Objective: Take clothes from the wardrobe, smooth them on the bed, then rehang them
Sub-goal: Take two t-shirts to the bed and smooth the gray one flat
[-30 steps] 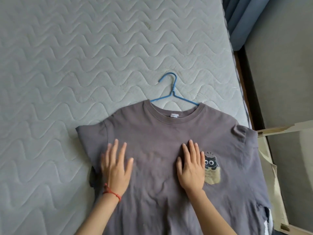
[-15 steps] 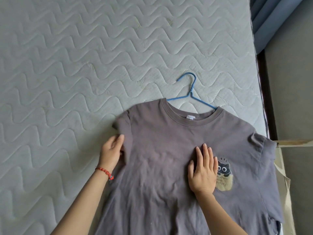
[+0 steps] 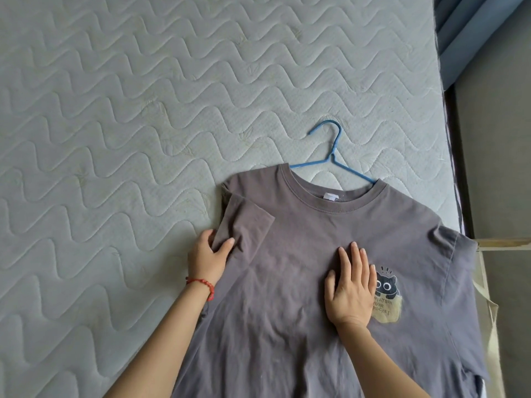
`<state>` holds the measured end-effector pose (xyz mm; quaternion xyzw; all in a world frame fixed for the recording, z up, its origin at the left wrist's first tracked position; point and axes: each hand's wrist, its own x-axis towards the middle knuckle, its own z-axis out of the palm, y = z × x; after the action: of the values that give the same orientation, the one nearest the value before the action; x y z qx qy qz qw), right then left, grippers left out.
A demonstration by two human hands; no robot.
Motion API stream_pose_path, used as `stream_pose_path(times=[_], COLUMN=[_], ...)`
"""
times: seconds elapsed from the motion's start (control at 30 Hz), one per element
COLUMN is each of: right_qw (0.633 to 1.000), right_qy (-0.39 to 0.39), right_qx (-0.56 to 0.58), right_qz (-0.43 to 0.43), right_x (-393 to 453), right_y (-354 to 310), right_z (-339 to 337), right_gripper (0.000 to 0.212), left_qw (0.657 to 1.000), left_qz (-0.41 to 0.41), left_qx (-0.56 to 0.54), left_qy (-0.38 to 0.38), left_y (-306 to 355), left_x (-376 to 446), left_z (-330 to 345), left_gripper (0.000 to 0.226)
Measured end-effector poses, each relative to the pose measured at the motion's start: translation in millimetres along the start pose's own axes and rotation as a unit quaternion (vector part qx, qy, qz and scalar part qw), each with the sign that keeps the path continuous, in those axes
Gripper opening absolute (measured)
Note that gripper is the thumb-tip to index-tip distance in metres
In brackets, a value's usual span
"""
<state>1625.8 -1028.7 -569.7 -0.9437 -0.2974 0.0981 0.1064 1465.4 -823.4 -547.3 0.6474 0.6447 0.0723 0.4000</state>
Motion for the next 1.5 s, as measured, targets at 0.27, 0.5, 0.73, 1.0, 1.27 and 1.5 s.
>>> stream_pose_path(times=[0.27, 0.5, 0.73, 1.0, 1.27, 1.5], right_qw=[1.000, 1.000, 1.000, 1.000, 1.000, 0.997], right_qy=[-0.002, -0.002, -0.007, -0.024, -0.030, -0.068], right_qx=[-0.001, -0.002, 0.002, 0.011, 0.001, 0.012], right_qz=[0.001, 0.001, 0.000, -0.003, 0.003, 0.015], right_x=[-1.0, -2.4, -4.2, -7.3, -7.7, -6.2], right_y=[-0.3, 0.0, -2.3, -0.7, -1.0, 0.0], right_z=[0.8, 0.8, -3.7, -8.6, -2.4, -7.0], right_gripper=[0.057, 0.059, 0.062, 0.054, 0.052, 0.051], left_qw=[0.995, 0.956, 0.958, 0.948, 0.960, 0.953], left_qz=[0.033, -0.094, -0.195, -0.256, -0.193, -0.122], left_qx=[-0.050, -0.089, -0.195, -0.092, -0.146, -0.129], left_qy=[0.076, 0.263, 0.082, 0.166, 0.141, 0.247], left_y=[-23.4, -92.3, -127.0, -131.2, -107.0, -103.5], left_x=[10.4, 18.2, 11.9, -6.8, 50.3, 43.0], left_z=[-34.6, -98.6, -104.9, -109.3, -126.6, -127.6], left_gripper=[0.031, 0.041, 0.024, 0.036, 0.047, 0.027])
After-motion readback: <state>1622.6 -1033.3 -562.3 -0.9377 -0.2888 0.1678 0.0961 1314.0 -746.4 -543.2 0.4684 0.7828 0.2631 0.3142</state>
